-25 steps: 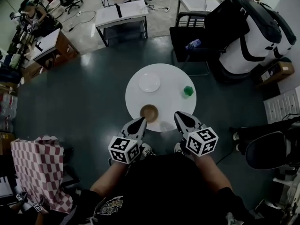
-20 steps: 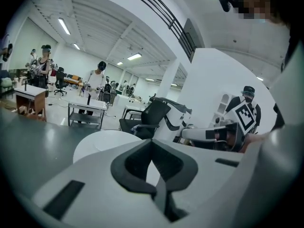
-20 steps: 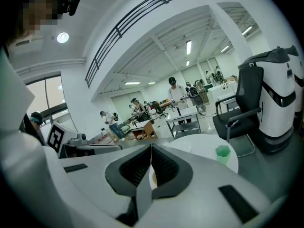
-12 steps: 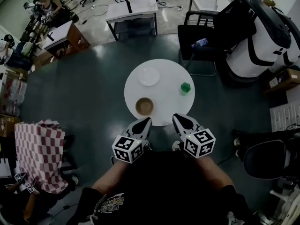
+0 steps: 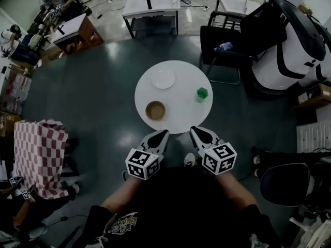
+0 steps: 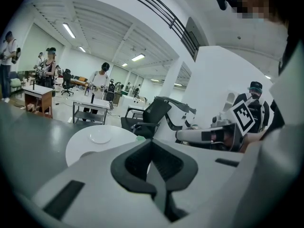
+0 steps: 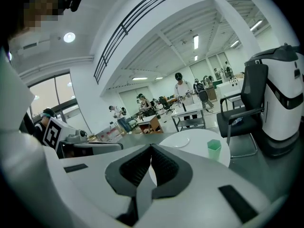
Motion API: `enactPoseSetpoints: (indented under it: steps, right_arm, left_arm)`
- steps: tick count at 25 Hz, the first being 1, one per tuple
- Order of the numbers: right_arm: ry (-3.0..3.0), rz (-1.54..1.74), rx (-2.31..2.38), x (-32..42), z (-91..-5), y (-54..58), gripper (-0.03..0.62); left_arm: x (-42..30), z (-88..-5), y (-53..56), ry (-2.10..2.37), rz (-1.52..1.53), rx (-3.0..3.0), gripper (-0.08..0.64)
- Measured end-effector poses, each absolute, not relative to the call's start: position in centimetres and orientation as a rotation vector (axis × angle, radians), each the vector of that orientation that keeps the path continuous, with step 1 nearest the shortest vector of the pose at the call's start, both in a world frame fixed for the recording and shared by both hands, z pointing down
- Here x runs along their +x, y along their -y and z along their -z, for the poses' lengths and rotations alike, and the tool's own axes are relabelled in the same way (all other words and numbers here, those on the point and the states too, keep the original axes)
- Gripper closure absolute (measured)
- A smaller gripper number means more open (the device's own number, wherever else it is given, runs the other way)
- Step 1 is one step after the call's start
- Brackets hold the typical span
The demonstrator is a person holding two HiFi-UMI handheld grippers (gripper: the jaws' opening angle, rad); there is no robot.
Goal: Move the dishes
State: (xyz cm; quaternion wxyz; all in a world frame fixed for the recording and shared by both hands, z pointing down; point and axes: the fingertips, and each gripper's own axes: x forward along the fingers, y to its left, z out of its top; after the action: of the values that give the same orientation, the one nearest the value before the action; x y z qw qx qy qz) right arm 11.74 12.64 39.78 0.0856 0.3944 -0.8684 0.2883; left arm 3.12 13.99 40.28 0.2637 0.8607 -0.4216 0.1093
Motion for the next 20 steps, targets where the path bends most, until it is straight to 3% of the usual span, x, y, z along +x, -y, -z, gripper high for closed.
enactPoseSetpoints:
  steps: [20]
  right_arm:
    - [2.602, -0.855, 1.083, 11.43, -40.05, -13.3, 0.571]
  left_arm:
    - [4.12, -40.5, -14.53, 1.15, -0.309, 2.317, 0.555]
